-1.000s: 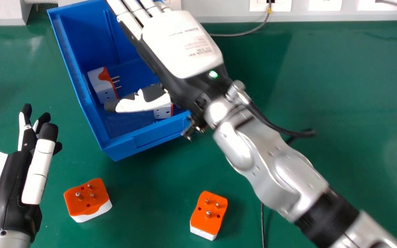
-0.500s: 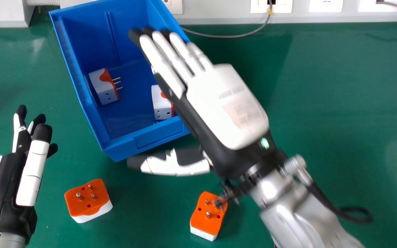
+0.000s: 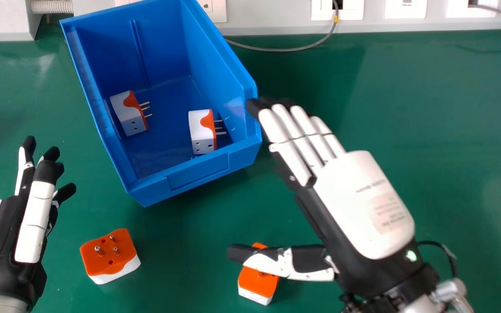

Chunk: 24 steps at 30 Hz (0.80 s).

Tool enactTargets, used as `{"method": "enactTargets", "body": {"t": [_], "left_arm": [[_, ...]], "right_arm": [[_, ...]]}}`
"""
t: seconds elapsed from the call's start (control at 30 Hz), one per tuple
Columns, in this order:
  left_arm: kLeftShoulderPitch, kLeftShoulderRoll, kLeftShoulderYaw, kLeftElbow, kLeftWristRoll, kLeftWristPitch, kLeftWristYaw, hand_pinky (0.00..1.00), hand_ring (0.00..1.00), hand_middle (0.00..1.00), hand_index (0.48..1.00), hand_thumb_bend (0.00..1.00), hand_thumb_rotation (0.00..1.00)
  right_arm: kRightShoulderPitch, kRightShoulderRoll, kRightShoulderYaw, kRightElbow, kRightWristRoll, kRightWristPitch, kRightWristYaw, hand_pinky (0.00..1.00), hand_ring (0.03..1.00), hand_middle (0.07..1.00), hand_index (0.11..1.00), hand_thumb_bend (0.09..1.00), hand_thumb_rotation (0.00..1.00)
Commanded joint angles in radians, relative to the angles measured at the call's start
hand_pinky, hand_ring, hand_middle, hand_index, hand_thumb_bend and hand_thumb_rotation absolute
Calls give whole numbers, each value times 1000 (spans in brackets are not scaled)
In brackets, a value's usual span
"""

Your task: Pick all objects and put in blue box

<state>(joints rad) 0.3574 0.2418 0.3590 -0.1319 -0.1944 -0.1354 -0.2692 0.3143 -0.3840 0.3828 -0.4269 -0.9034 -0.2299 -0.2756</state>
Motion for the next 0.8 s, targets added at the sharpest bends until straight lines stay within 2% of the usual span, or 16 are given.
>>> {"method": "enactTargets", "body": {"t": [0.0, 0.13, 0.27, 0.37, 0.47, 0.57, 0.67, 0.77], "left_arm": [[-7, 9, 8, 6, -7, -36, -5, 915, 983, 995, 1000, 843, 944], [-7, 7, 8, 20, -3, -47, -3, 916, 984, 996, 1000, 843, 935], [3, 4, 2, 21, 10, -61, 2, 915, 984, 996, 1000, 839, 927], [2, 6, 2, 41, 11, -76, 0, 914, 983, 995, 1000, 830, 924], [0, 6, 3, 67, 16, -91, 5, 913, 983, 995, 1000, 823, 922], [3, 5, 3, 78, 17, -105, 3, 913, 983, 995, 1000, 822, 919], [21, 2, 8, 68, 13, -113, 4, 913, 983, 995, 1000, 822, 919], [24, 5, 13, 82, 14, -124, 6, 912, 983, 995, 1000, 818, 918]], "right_arm": [[20, 6, -19, 19, 6, -33, -44, 907, 996, 1000, 992, 494, 461], [45, 23, -27, 71, 8, -48, -75, 882, 986, 1000, 984, 502, 459], [57, 48, -16, 106, -21, -19, -71, 856, 970, 994, 973, 523, 464], [59, 61, -10, 126, -37, -3, -62, 845, 967, 993, 968, 541, 473], [48, 77, 9, 172, -58, 23, -42, 840, 967, 995, 968, 551, 478], [41, 83, 21, 192, -69, 41, -33, 830, 963, 998, 982, 576, 496], [26, 96, 43, 215, -81, 78, 13, 827, 962, 999, 987, 584, 501], [26, 110, 69, 205, -100, 121, 65, 829, 963, 1000, 994, 606, 522]]}}
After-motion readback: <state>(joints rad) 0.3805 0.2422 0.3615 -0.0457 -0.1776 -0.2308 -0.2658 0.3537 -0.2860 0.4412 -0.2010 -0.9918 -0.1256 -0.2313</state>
